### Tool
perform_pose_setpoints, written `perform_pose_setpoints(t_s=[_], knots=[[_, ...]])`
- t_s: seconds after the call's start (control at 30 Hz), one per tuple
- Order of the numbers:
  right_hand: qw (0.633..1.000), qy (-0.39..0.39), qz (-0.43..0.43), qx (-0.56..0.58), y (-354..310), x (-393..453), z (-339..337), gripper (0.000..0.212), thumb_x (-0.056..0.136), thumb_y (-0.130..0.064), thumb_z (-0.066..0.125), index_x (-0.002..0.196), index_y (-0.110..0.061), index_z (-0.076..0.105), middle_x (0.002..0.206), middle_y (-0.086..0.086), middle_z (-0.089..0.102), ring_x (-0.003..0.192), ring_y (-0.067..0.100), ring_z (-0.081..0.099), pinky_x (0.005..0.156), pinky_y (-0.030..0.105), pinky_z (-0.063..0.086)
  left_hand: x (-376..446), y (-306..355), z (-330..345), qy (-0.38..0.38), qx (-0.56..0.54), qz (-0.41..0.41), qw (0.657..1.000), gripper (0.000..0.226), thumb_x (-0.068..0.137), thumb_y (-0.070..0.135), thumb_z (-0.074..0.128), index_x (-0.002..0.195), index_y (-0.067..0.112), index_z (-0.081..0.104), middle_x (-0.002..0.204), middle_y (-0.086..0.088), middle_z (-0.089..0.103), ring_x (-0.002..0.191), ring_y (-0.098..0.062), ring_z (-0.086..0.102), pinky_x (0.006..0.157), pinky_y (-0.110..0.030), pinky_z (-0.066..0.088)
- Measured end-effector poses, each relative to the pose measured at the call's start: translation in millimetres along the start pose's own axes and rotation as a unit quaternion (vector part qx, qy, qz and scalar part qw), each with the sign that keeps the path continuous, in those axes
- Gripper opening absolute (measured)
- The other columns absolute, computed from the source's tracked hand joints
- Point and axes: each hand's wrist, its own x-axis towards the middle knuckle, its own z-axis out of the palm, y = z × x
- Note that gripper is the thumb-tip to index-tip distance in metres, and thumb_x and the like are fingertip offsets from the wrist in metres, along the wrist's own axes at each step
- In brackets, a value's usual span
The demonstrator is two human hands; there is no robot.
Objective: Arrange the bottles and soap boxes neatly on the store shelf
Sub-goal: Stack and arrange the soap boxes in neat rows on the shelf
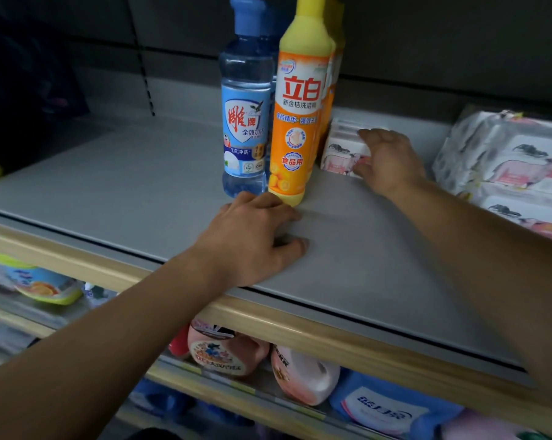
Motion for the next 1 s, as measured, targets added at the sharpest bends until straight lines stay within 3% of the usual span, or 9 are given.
perform_pose_setpoints(t_s=[0.4,0.53,0.63,0.73,0.87,1.0], knots=[[1.0,-0.024,-0.009,0.014,5,13,7,0.069,0.093,-0.026,0.061,0.153,-0.016,0.029,0.156,0.01,0.031,0.144,0.034,0.021,0.12,0.039,0.017,2,-3,3,0.004,0.009,0.006,1.0,0.057,0.088,0.063,0.042,0.134,0.032,0.052,0.137,0.008,0.049,0.119,-0.022,0.043,0.099,-0.043,0.043],[1.0,-0.02,-0.009,0.001,5,13,7,0.069,0.093,-0.028,0.062,0.153,-0.017,0.028,0.156,0.01,0.031,0.144,0.035,0.022,0.119,0.041,0.02,2,-3,3,0.009,0.006,0.012,1.0,0.057,0.087,0.064,0.043,0.134,0.032,0.052,0.137,0.007,0.05,0.118,-0.022,0.044,0.099,-0.043,0.044],[0.999,-0.03,0.002,-0.022,2,11,5,0.072,0.092,-0.036,0.061,0.153,-0.021,0.025,0.157,0.009,0.029,0.143,0.036,0.021,0.118,0.046,0.022,1,-3,2,0.012,0.002,0.006,1.0,0.065,0.08,0.066,0.037,0.132,0.033,0.054,0.136,0.008,0.051,0.118,-0.022,0.045,0.098,-0.042,0.044],[0.998,-0.051,0.03,-0.034,-4,3,-8,0.083,0.089,-0.052,0.058,0.155,-0.029,0.014,0.162,0.006,0.017,0.147,0.035,0.013,0.12,0.047,0.015,2,-3,2,0.016,0.0,0.005,1.0,0.065,0.079,0.066,0.038,0.131,0.031,0.056,0.135,0.008,0.052,0.118,-0.023,0.047,0.1,-0.042,0.043],[1.0,-0.019,0.011,0.015,-17,-32,-32,0.071,0.092,-0.048,0.053,0.153,-0.019,0.028,0.155,0.012,0.033,0.142,0.035,0.026,0.117,0.044,0.025,2,-3,1,0.0,0.003,0.005,1.0,0.061,0.083,0.063,0.042,0.131,0.029,0.056,0.136,0.007,0.053,0.12,-0.023,0.048,0.101,-0.041,0.042],[0.998,-0.038,0.014,0.044,-23,-98,-57,0.061,0.094,-0.046,0.052,0.148,-0.02,0.037,0.149,0.013,0.042,0.138,0.032,0.035,0.113,0.041,0.032,-3,3,-3,0.021,-0.018,-0.007,1.0,0.048,0.088,0.051,0.056,0.127,0.024,0.06,0.132,0.002,0.058,0.12,-0.025,0.049,0.098,-0.041,0.045]])
